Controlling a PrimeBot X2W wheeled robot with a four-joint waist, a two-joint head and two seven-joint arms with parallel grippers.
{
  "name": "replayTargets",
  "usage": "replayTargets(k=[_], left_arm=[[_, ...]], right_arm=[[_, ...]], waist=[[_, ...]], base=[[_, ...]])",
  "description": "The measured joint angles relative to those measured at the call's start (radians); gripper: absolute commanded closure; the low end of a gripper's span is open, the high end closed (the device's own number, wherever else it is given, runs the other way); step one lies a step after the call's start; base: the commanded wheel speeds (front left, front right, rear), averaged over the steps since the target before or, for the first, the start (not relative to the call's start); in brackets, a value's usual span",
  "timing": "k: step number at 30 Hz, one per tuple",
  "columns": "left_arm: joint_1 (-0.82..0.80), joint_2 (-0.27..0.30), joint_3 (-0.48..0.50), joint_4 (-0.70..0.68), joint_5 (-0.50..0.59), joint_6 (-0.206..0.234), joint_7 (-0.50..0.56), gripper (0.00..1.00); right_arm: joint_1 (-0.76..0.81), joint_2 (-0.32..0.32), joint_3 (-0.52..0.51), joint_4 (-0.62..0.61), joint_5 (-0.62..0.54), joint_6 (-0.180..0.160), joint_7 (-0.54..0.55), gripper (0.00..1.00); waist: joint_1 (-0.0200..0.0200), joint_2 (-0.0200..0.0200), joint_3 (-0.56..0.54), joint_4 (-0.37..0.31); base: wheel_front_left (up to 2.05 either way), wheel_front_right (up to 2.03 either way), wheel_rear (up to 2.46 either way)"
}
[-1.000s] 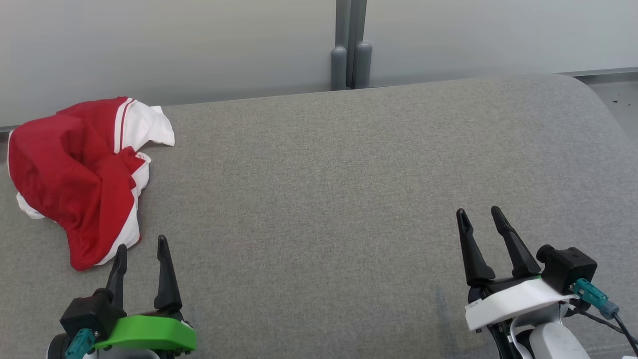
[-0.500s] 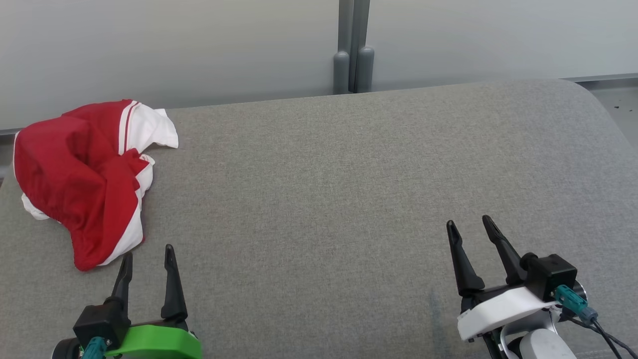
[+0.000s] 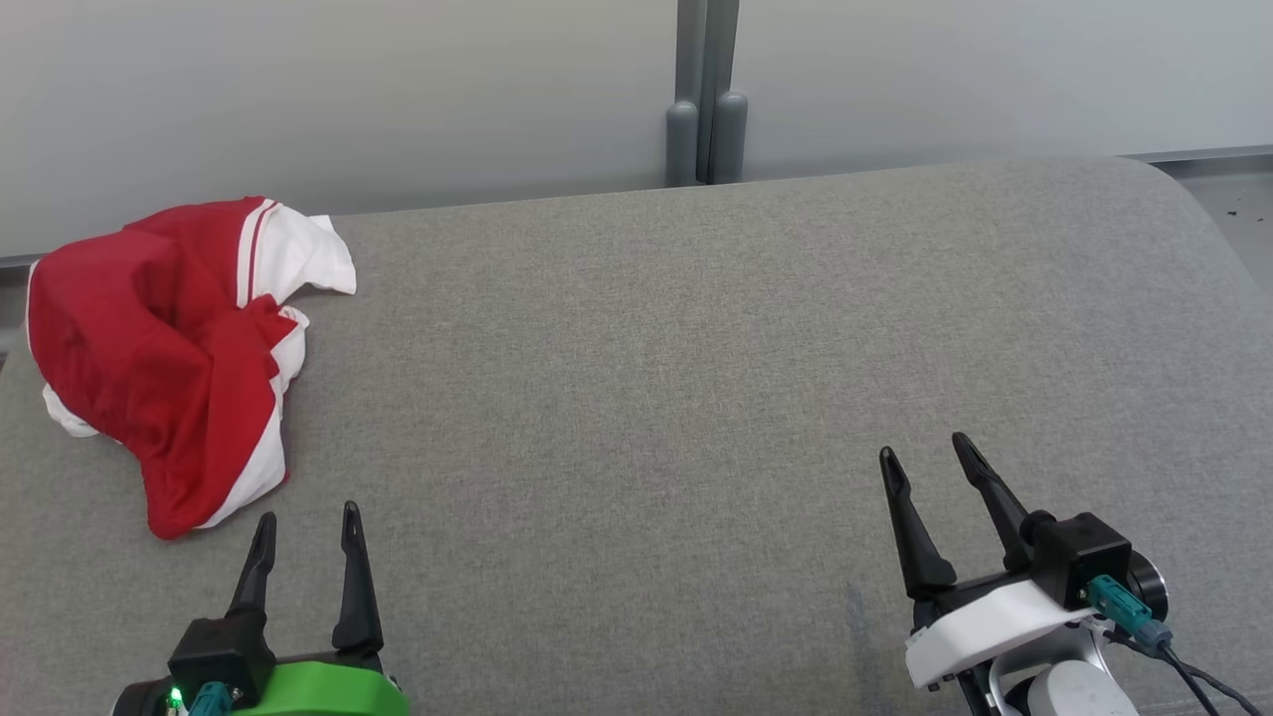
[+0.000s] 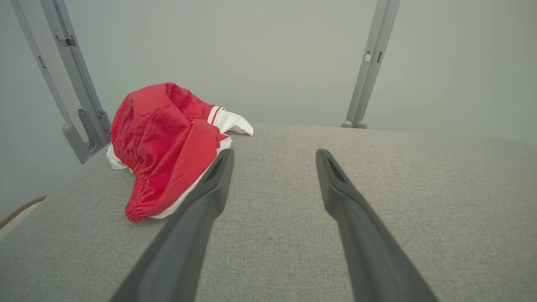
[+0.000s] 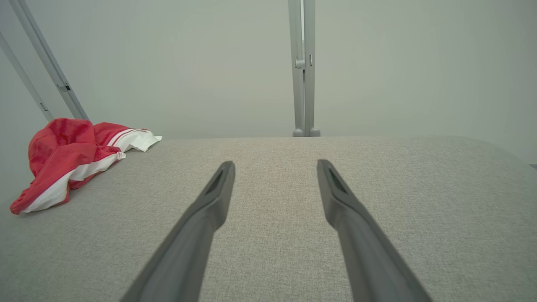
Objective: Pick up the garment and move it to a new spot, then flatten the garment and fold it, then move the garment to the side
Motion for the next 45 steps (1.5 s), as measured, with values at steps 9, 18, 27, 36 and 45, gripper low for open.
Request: replayTargets(k=[9, 18, 27, 36, 45], left_arm=[[0.000, 0.000, -0.006, 0.004, -0.008, 0.000, -0.001, 0.00], [0.000, 0.000, -0.007, 0.005, -0.015, 0.001, -0.001, 0.00], [-0.001, 0.000, -0.008, 0.007, -0.014, 0.000, -0.001, 0.00], [-0.006, 0.000, -0.002, -0.004, 0.001, 0.003, -0.001, 0.00], [-0.005, 0.000, 0.010, -0.006, 0.003, 0.005, -0.001, 0.00]], right_arm=[[0.000, 0.000, -0.004, 0.001, 0.000, 0.000, 0.000, 0.00], [0.000, 0.000, -0.004, 0.000, 0.000, 0.000, 0.000, 0.00], [0.002, 0.000, -0.007, -0.006, -0.005, 0.000, -0.002, 0.00], [0.015, 0.000, -0.001, -0.018, -0.007, 0.000, -0.003, 0.00], [0.016, 0.000, -0.004, -0.026, -0.005, 0.000, -0.003, 0.00]], waist=[[0.0000, 0.0000, 0.002, -0.001], [0.0000, 0.0000, 0.005, 0.001], [0.0000, 0.0000, 0.006, 0.024], [0.0000, 0.0000, 0.006, 0.116], [0.0000, 0.0000, 0.007, 0.240]], base=[[0.00, 0.00, 0.00], [0.00, 0.00, 0.00], [0.00, 0.00, 0.00], [0.00, 0.00, 0.00], [0.00, 0.00, 0.00]])
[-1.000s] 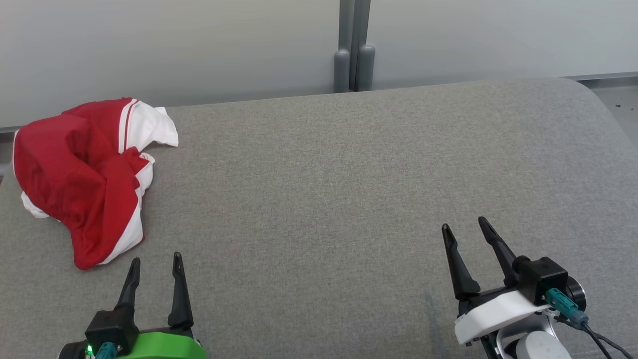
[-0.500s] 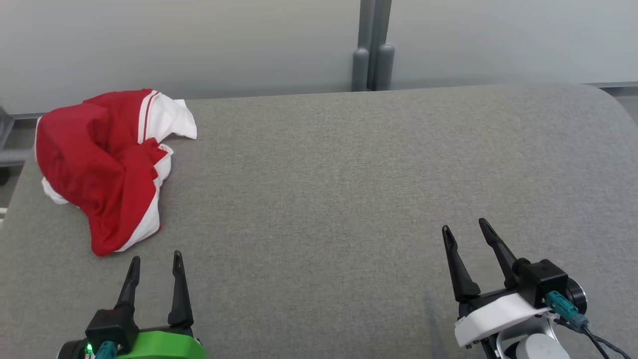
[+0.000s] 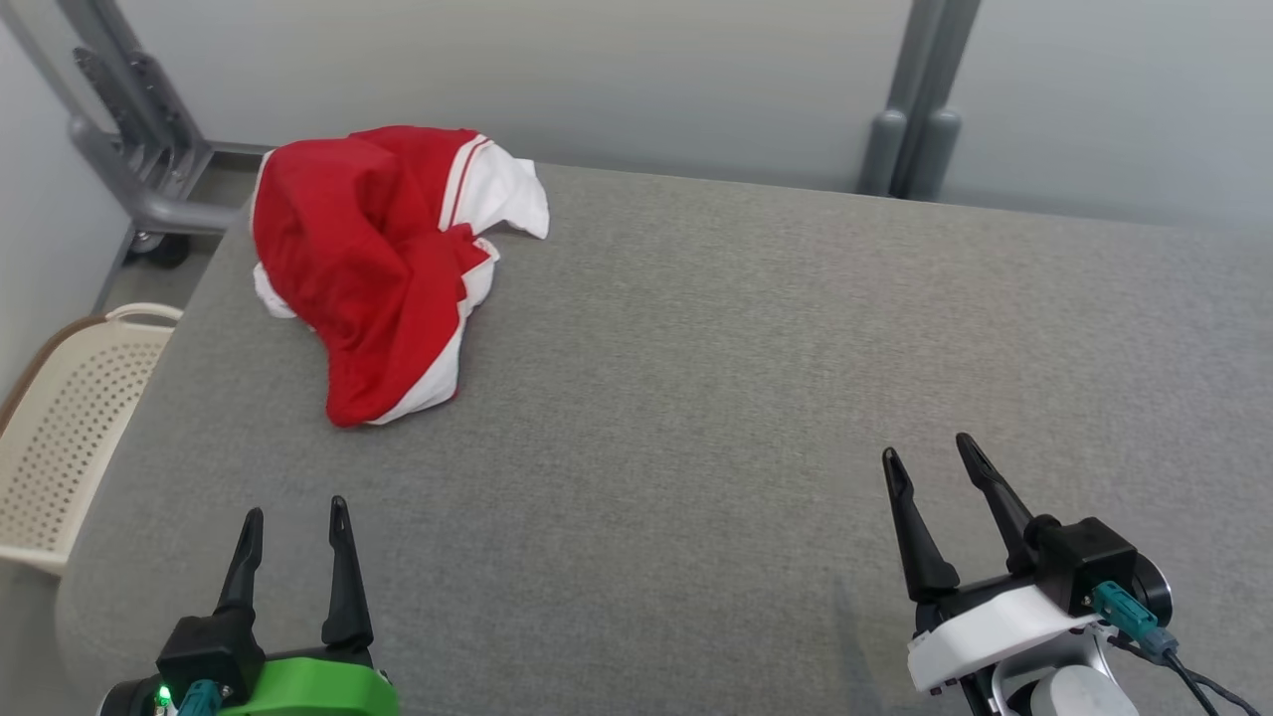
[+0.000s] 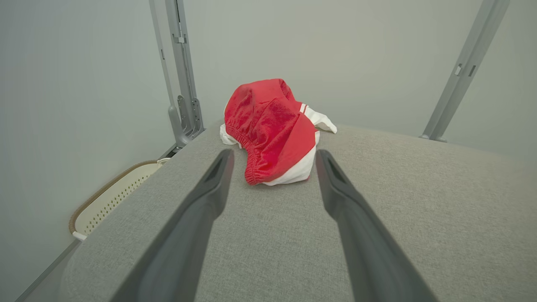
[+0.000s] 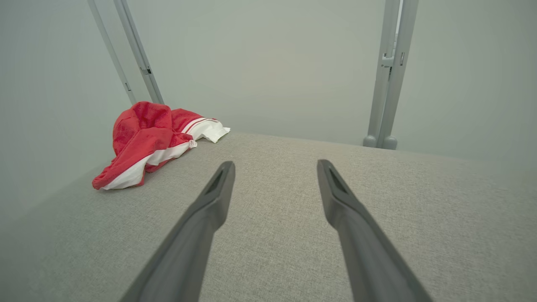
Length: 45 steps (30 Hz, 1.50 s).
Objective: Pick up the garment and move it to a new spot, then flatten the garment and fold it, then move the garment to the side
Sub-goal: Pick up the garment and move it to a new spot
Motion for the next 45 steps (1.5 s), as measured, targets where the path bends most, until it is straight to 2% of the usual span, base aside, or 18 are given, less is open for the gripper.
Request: replayTargets(k=[7, 12, 25, 30, 35, 45], left_arm=[[0.004, 0.000, 0.006, -0.009, 0.003, 0.003, 0.000, 0.00], [0.007, 0.000, 0.010, -0.013, 0.003, 0.003, 0.000, 0.00], [-0.017, 0.010, 0.026, -0.019, -0.019, 0.004, 0.000, 0.00], [-0.133, 0.048, 0.041, -0.019, -0.026, -0.010, 0.017, 0.00], [-0.339, 0.093, 0.065, 0.021, -0.075, -0.035, 0.082, 0.00], [-0.718, 0.199, 0.072, 0.287, -0.119, -0.067, 0.256, 0.00]], right_arm=[[-0.003, 0.000, 0.013, 0.005, -0.005, 0.000, 0.000, 0.00], [-0.011, 0.000, 0.023, 0.007, -0.011, 0.000, 0.000, 0.00], [-0.027, 0.000, 0.031, 0.011, -0.039, 0.000, 0.000, 0.00], [-0.048, 0.000, 0.021, 0.005, -0.056, 0.000, 0.000, 0.00], [-0.085, 0.000, 0.002, -0.012, -0.090, 0.000, 0.000, 0.00], [-0.170, 0.000, 0.007, -0.023, -0.131, 0.000, 0.000, 0.00]], waist=[[0.0000, 0.0000, 0.003, 0.103], [0.0000, 0.0000, 0.007, 0.146], [0.0000, 0.0000, 0.032, 0.111], [0.0000, 0.0000, 0.058, 0.093], [0.0000, 0.0001, 0.114, 0.070], [0.0001, 0.0001, 0.249, 0.028]], base=[[0.00, 0.00, 0.00], [0.00, 0.00, 0.00], [0.00, 0.00, 0.00], [0.00, 0.00, 0.00], [0.00, 0.00, 0.00], [0.00, 0.00, 0.00]])
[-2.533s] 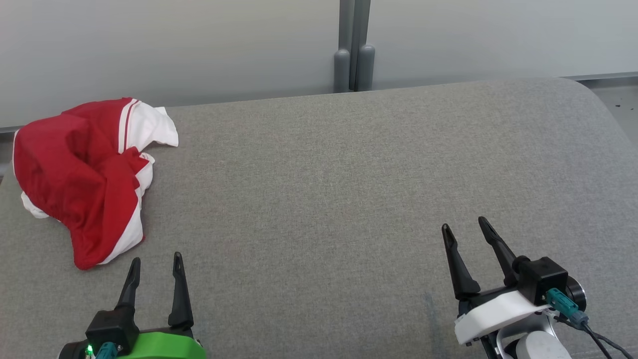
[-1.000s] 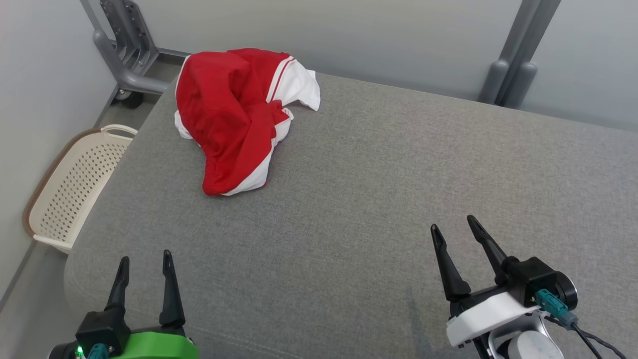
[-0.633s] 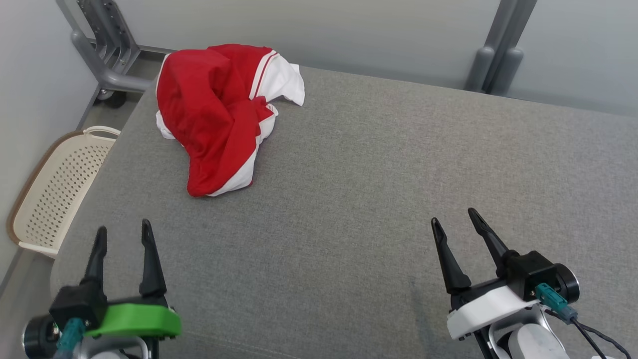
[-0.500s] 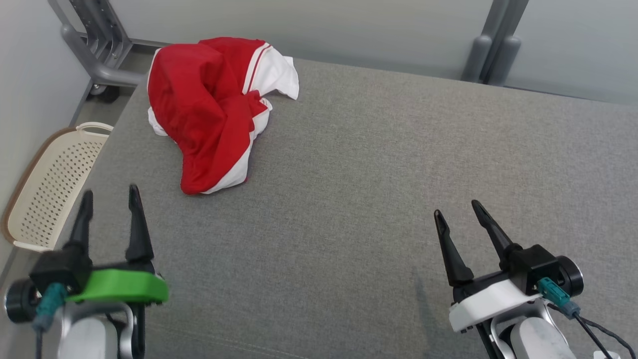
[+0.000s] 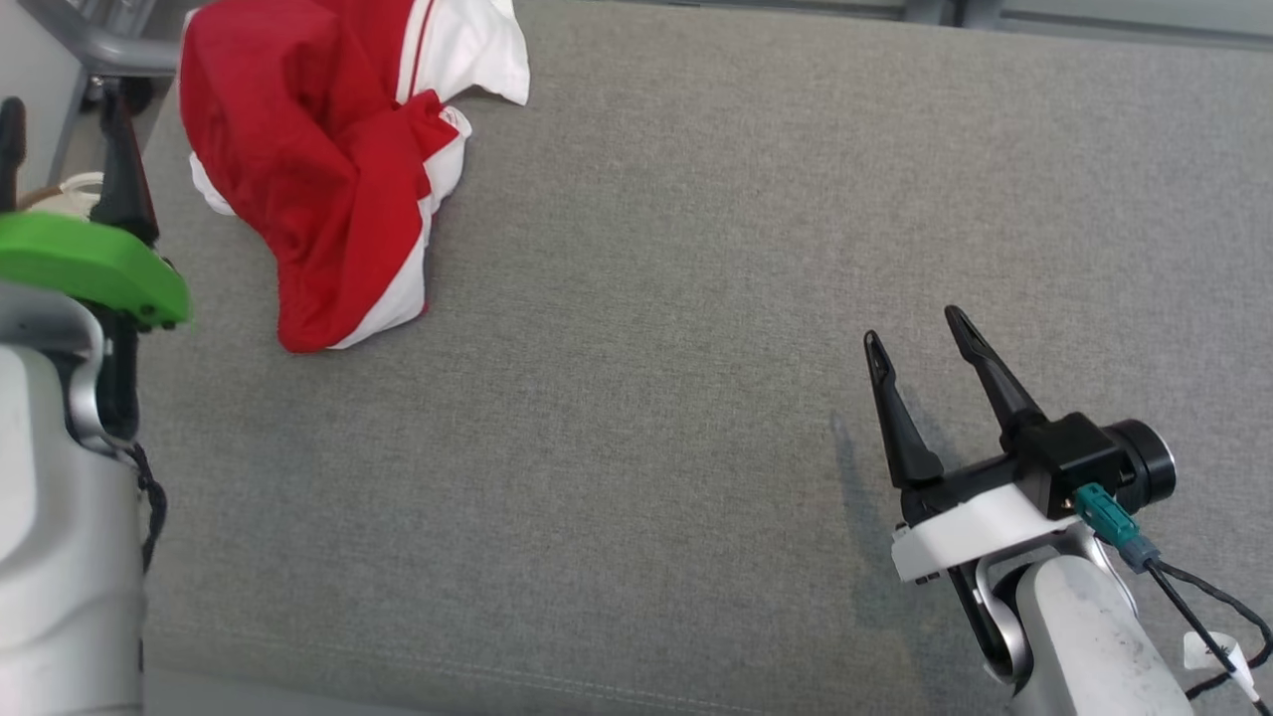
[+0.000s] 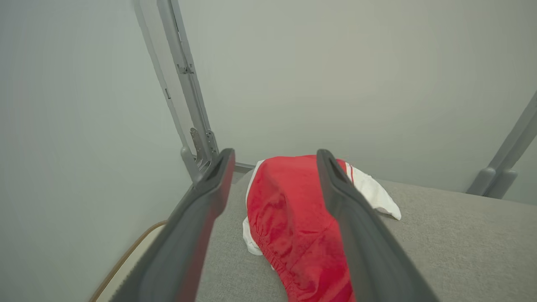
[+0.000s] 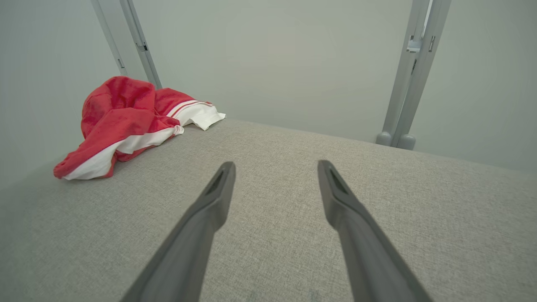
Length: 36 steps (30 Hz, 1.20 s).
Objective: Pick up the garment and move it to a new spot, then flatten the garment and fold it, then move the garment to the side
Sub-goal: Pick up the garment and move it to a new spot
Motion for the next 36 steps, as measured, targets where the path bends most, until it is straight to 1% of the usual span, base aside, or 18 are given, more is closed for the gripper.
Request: replayTargets(k=[2, 8, 13, 18, 23, 27, 30, 31, 32, 33, 35, 36], left_arm=[[-0.060, 0.017, 0.002, 0.057, -0.005, 0.000, 0.040, 0.00], [-0.186, 0.037, 0.003, 0.214, -0.045, -0.013, 0.158, 0.00], [-0.251, 0.062, 0.016, 0.306, -0.065, -0.007, 0.199, 0.00], [-0.291, 0.088, 0.024, 0.382, -0.066, 0.019, 0.216, 0.00], [-0.316, 0.097, 0.028, 0.452, -0.068, 0.051, 0.227, 0.00], [-0.321, 0.112, 0.022, 0.498, -0.056, 0.089, 0.234, 0.00], [-0.324, 0.116, 0.023, 0.522, -0.056, 0.101, 0.230, 0.00], [-0.325, 0.117, 0.019, 0.528, -0.055, 0.106, 0.225, 0.05], [-0.326, 0.118, 0.011, 0.532, -0.045, 0.116, 0.221, 0.36], [-0.326, 0.119, 0.006, 0.536, -0.037, 0.120, 0.216, 0.61], [-0.327, 0.122, 0.003, 0.544, -0.036, 0.123, 0.198, 1.00], [-0.327, 0.126, 0.002, 0.546, -0.033, 0.124, 0.190, 1.00]], right_arm=[[-0.020, 0.000, 0.005, 0.000, -0.003, 0.000, 0.000, 0.00], [-0.059, 0.000, 0.008, -0.001, -0.014, 0.000, 0.000, 0.00], [-0.085, 0.000, 0.004, -0.008, -0.026, 0.000, 0.000, 0.00], [-0.104, 0.000, 0.004, -0.020, -0.039, 0.000, 0.000, 0.00], [-0.114, 0.000, 0.001, -0.026, -0.047, 0.000, 0.000, 0.00], [-0.115, 0.000, 0.002, -0.029, -0.048, 0.000, 0.000, 0.00], [-0.115, 0.000, 0.002, -0.029, -0.049, 0.000, 0.000, 0.00], [-0.115, 0.000, 0.001, -0.029, -0.049, 0.000, 0.000, 0.00], [-0.115, 0.000, 0.001, -0.029, -0.049, 0.000, 0.000, 0.00], [-0.115, 0.000, 0.001, -0.029, -0.049, 0.000, 0.000, 0.00], [-0.118, 0.000, 0.005, -0.033, -0.049, 0.000, 0.000, 0.00], [-0.119, 0.000, 0.005, -0.034, -0.049, 0.000, 0.000, 0.00]], waist=[[0.0000, 0.0000, 0.029, -0.011], [0.0001, 0.0001, 0.109, -0.051], [0.0001, 0.0000, 0.170, -0.085], [0.0001, 0.0001, 0.226, -0.118], [0.0001, 0.0001, 0.275, -0.147], [0.0001, 0.0001, 0.299, -0.168], [0.0000, 0.0000, 0.309, -0.178], [0.0000, 0.0001, 0.310, -0.179], [0.0000, 0.0001, 0.310, -0.179], [0.0000, 0.0001, 0.309, -0.178], [0.0000, 0.0001, 0.304, -0.175], [-0.0001, 0.0000, 0.301, -0.174]], base=[[0.00, 0.00, 0.00], [0.00, 0.00, 0.00], [0.00, 0.00, 0.00], [0.00, 0.00, 0.00], [0.00, 0.00, 0.00], [0.00, 0.00, 0.00], [0.00, 0.00, 0.00], [0.00, 0.00, 0.00], [0.00, 0.00, 0.00], [0.00, 0.00, 0.00], [0.00, 0.00, 0.00], [0.00, 0.00, 0.00]])
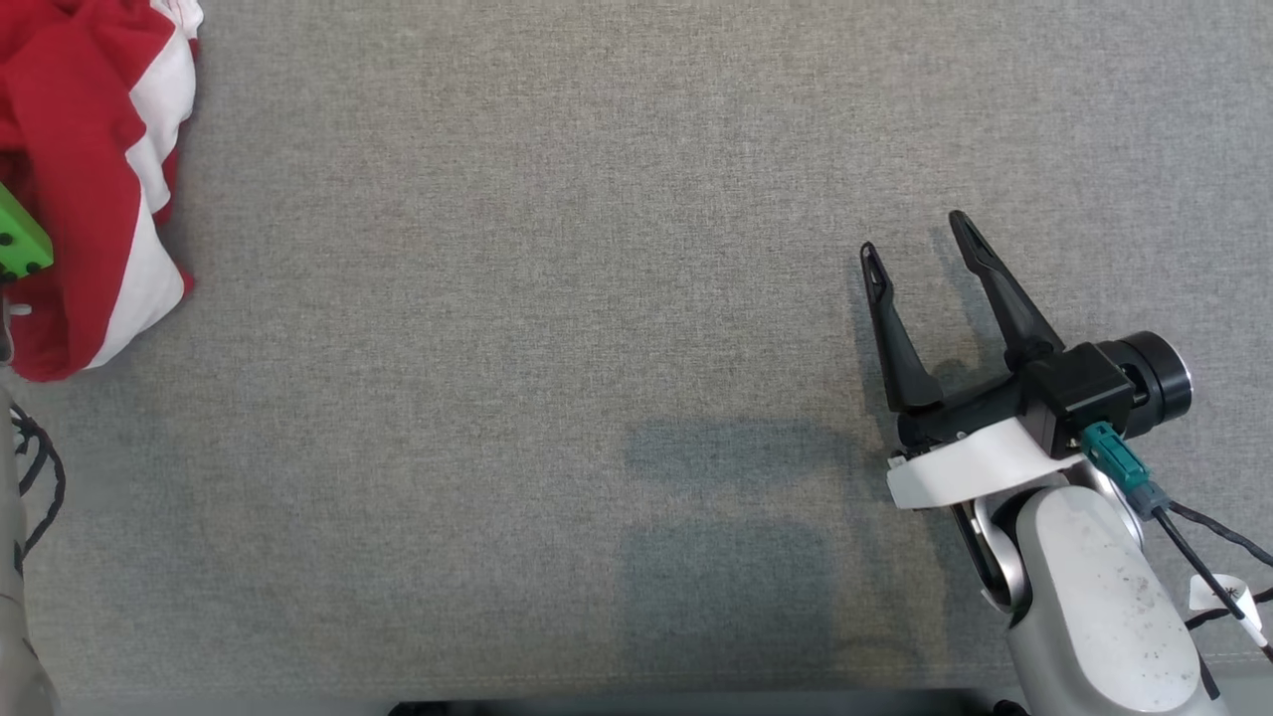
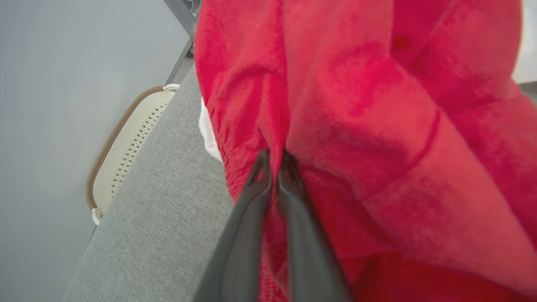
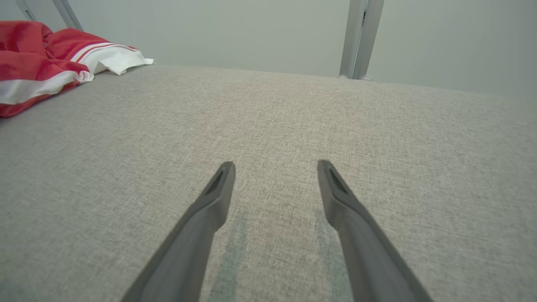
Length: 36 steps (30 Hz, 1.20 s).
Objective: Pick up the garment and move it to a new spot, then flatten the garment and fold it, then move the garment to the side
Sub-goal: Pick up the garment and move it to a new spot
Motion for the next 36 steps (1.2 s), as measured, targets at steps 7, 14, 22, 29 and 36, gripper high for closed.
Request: replayTargets(k=[7, 14, 22, 29, 36], left_arm=[[-0.016, 0.020, -0.023, 0.001, 0.015, -0.006, -0.044, 1.00], [-0.046, 0.047, -0.061, -0.024, 0.038, -0.035, -0.062, 1.00], [-0.083, 0.067, -0.122, -0.082, 0.078, -0.070, -0.069, 1.00], [-0.124, 0.064, -0.185, -0.188, 0.111, -0.098, -0.060, 1.00], [-0.136, 0.008, -0.257, -0.323, 0.134, -0.116, -0.047, 1.00]], right_arm=[[0.000, 0.000, -0.009, 0.004, 0.000, 0.000, 0.000, 0.00], [0.006, 0.000, -0.016, 0.017, 0.022, 0.000, 0.000, 0.00], [0.024, 0.000, -0.016, 0.030, 0.059, 0.000, 0.000, 0.00], [0.051, 0.000, -0.034, 0.033, 0.091, 0.000, 0.000, 0.00], [0.083, 0.000, -0.047, 0.035, 0.109, 0.000, 0.000, 0.00]], waist=[[0.0000, 0.0000, -0.029, 0.010], [0.0000, 0.0000, -0.088, 0.022], [0.0000, -0.0001, -0.170, 0.025], [0.0000, -0.0001, -0.237, 0.007], [0.0000, -0.0001, -0.297, -0.031]], base=[[0.00, 0.00, 0.00], [0.00, 0.00, 0.00], [0.00, 0.00, 0.00], [0.00, 0.00, 0.00], [0.00, 0.00, 0.00]])
